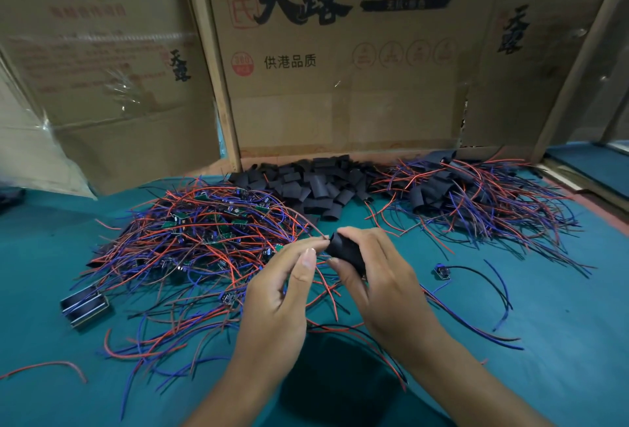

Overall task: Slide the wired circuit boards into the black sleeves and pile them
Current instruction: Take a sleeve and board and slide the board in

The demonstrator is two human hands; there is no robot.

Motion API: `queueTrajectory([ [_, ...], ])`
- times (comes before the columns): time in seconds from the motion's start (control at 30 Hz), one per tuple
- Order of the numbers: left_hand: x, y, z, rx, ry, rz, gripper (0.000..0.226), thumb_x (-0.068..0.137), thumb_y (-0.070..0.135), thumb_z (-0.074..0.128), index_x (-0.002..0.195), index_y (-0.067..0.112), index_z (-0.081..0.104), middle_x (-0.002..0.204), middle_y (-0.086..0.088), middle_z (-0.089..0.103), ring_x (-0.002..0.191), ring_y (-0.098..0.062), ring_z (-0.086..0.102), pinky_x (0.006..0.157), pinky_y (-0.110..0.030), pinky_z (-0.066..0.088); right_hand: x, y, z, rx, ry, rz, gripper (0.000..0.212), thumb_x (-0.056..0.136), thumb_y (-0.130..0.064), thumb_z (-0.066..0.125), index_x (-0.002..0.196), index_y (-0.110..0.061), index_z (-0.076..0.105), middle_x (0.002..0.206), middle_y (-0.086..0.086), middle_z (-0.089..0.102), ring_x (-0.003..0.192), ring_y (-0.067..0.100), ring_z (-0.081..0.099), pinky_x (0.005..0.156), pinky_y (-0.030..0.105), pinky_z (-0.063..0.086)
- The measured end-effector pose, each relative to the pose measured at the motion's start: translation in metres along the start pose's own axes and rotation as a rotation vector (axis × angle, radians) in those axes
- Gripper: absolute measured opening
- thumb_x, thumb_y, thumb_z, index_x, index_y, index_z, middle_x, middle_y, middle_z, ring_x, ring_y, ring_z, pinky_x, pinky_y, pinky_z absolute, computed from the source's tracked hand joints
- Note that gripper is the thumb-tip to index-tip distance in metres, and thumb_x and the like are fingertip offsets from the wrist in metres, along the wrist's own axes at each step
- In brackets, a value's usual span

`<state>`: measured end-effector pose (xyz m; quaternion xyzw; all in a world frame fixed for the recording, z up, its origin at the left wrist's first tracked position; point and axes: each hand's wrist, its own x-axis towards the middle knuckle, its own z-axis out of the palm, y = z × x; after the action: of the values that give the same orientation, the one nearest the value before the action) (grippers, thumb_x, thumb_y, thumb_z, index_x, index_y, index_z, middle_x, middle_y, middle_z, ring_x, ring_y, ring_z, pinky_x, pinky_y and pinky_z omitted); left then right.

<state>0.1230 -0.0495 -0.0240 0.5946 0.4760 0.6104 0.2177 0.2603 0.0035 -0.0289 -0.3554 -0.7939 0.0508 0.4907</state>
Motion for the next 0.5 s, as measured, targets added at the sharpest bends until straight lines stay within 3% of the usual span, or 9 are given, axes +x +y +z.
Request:
queueTrajectory([
  [0.17, 0.002, -0.008, -0.007, 0.083, -0.01, -0.083, 0.029, 0.094, 0.052, 0.047, 0.109, 0.037, 0.067, 0.11, 0.015, 0.069, 0.107, -0.01, 0.064, 0.089, -0.022, 0.048, 0.004, 0.006, -0.008, -0.014, -0.1, 0.078, 0.036, 0.095, -0.032, 0.057, 0.118, -0.003, 0.061, 0.104, 0.007, 0.06, 0.095, 0.025, 0.057, 0.081, 0.03, 0.043],
  [0.27, 0.006, -0.014, -0.011, 0.161, 0.002, -0.065, 0.017, 0.096, 0.042, 0.055, 0.107, 0.035, 0.066, 0.105, 0.016, 0.07, 0.1, -0.007, 0.065, 0.085, -0.018, 0.048, 0.013, 0.013, -0.016, -0.033, -0.186, 0.118, 0.031, 0.096, -0.025, 0.06, 0.12, -0.006, 0.059, 0.108, 0.005, 0.058, 0.099, 0.025, 0.056, 0.085, 0.03, 0.042],
  [0.37, 0.011, -0.013, -0.009, -0.231, 0.024, -0.39, 0.021, 0.092, 0.033, 0.065, 0.107, 0.019, 0.064, 0.095, 0.0, 0.075, 0.079, -0.013, 0.07, 0.071, -0.03, 0.053, 0.017, 0.011, -0.019, -0.045, -0.322, 0.044, 0.032, 0.095, -0.026, 0.061, 0.121, -0.008, 0.058, 0.109, 0.004, 0.057, 0.099, 0.022, 0.054, 0.086, 0.03, 0.041],
  [0.43, 0.014, -0.013, -0.009, -0.543, 0.008, -0.622, 0.038, 0.079, 0.042, 0.068, 0.101, 0.011, 0.065, 0.077, -0.005, 0.068, 0.056, -0.015, 0.06, 0.051, -0.027, 0.047, 0.013, 0.007, -0.016, -0.013, -0.431, -0.006, 0.035, 0.094, -0.029, 0.062, 0.124, -0.011, 0.057, 0.11, 0.0, 0.055, 0.1, 0.016, 0.052, 0.089, 0.023, 0.039],
  [0.5, 0.015, -0.014, -0.009, -0.68, -0.031, -0.716, 0.036, 0.076, 0.039, 0.07, 0.097, 0.01, 0.067, 0.063, -0.001, 0.056, 0.046, -0.011, 0.048, 0.043, -0.021, 0.039, 0.01, 0.004, -0.014, 0.037, -0.481, -0.025, 0.036, 0.093, -0.028, 0.064, 0.125, -0.014, 0.057, 0.109, -0.008, 0.051, 0.099, 0.006, 0.049, 0.089, 0.01, 0.034],
])
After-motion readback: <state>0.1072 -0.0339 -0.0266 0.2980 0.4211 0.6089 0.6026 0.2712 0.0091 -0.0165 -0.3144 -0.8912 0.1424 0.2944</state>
